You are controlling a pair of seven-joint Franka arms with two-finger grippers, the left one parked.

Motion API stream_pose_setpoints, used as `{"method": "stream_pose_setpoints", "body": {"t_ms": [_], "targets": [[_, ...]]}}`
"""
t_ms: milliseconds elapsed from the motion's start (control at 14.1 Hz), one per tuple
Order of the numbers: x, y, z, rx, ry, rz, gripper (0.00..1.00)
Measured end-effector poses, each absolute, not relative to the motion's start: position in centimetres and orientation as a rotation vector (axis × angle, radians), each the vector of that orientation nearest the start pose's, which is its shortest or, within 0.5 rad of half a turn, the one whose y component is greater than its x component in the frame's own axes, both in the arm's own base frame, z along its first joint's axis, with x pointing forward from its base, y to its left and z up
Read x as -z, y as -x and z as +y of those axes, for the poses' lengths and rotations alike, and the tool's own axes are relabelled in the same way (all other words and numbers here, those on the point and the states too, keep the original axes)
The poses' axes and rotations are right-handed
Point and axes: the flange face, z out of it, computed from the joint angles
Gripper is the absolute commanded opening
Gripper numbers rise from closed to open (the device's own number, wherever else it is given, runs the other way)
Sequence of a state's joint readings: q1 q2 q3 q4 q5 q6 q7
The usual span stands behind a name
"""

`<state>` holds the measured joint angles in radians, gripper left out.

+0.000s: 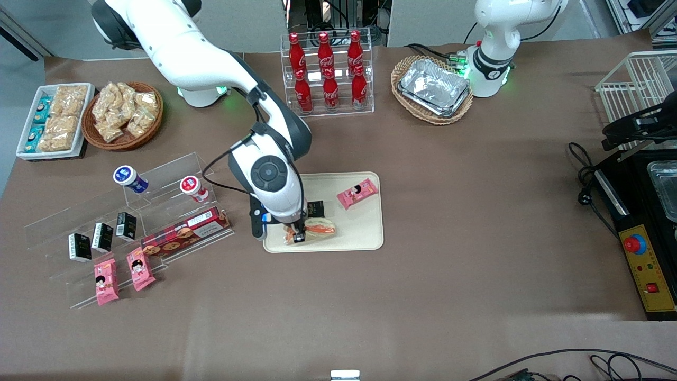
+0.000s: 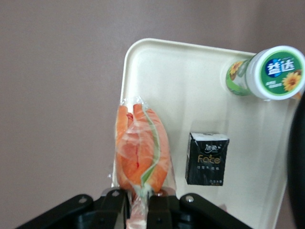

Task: Place sandwich on tray
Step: 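Lower the sandwich onto the tray beside the black drink box and release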

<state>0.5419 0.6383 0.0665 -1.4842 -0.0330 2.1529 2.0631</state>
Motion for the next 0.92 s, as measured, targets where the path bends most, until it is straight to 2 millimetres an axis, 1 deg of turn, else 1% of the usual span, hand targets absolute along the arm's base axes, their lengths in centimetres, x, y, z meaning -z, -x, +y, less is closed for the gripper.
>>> {"method": "stream_pose_setpoints", "body": {"t_ms": [213,426,568,710,781,852,923], "targets": [[-27.7,-59.5,40.2,-0.011,2.315,2.091,0.00],[-25.6,-59.3,40.4,-0.020,2.325,2.103,0.00],[-24.7,-58.9,41.1,-0.016,2.337,2.086,0.00],[-24.4,-58.6,41.5,0.020,2.369,2.060,0.00],[-24.3,-58.5,41.6,0.036,2.382,2.050,0.03],[-24.2,-58.5,41.7,0.046,2.390,2.042,0.27],[-24.3,-58.4,41.8,0.052,2.395,2.038,0.40]]}}
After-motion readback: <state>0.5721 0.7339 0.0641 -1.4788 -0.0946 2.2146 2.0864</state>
